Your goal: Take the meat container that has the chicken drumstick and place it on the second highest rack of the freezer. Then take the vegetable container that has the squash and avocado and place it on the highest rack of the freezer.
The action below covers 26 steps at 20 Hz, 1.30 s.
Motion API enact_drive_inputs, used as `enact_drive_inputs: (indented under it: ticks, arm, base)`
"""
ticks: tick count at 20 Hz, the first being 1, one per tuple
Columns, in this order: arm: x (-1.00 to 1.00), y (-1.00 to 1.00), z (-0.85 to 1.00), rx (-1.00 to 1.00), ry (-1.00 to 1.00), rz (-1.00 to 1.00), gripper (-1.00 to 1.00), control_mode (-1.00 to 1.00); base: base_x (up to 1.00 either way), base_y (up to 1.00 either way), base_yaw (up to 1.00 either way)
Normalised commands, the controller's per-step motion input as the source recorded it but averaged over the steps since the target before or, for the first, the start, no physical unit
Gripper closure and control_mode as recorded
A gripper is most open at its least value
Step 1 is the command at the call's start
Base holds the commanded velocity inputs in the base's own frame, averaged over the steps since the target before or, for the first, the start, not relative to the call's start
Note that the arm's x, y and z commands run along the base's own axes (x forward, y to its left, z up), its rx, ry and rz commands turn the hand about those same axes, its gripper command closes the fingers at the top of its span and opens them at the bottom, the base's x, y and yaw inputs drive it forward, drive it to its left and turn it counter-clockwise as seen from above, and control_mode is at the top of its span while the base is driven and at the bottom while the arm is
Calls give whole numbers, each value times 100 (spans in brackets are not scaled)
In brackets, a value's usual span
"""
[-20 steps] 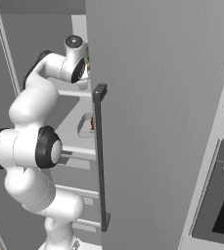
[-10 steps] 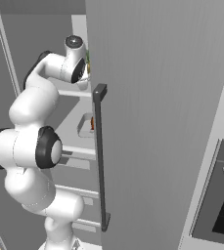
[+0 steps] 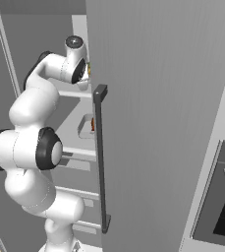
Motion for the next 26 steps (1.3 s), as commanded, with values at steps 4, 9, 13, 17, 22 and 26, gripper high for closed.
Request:
enact_drive_inputs:
  ticks: [4, 9, 13, 17, 22, 26]
  arm:
    - [-71, 0, 4, 0, -15, -1, -100, -100]
    - [-100, 0, 0, 0, -19, 0, -100, -100]
    - [-96, 0, -1, 0, -12, -1, -100, -100]
    - [-79, -1, 10, 0, -5, -5, -100, -100]
    - [-81, -19, 4, 0, 12, -1, -100, -100]
    - [-70, -31, -10, -1, 17, 0, -100, -100]
  base:
    - [0, 0, 0]
    - [0, 0, 0]
    - [0, 0, 0]
    - [0, 0, 0]
    - [0, 0, 0]
    - [0, 0, 0]
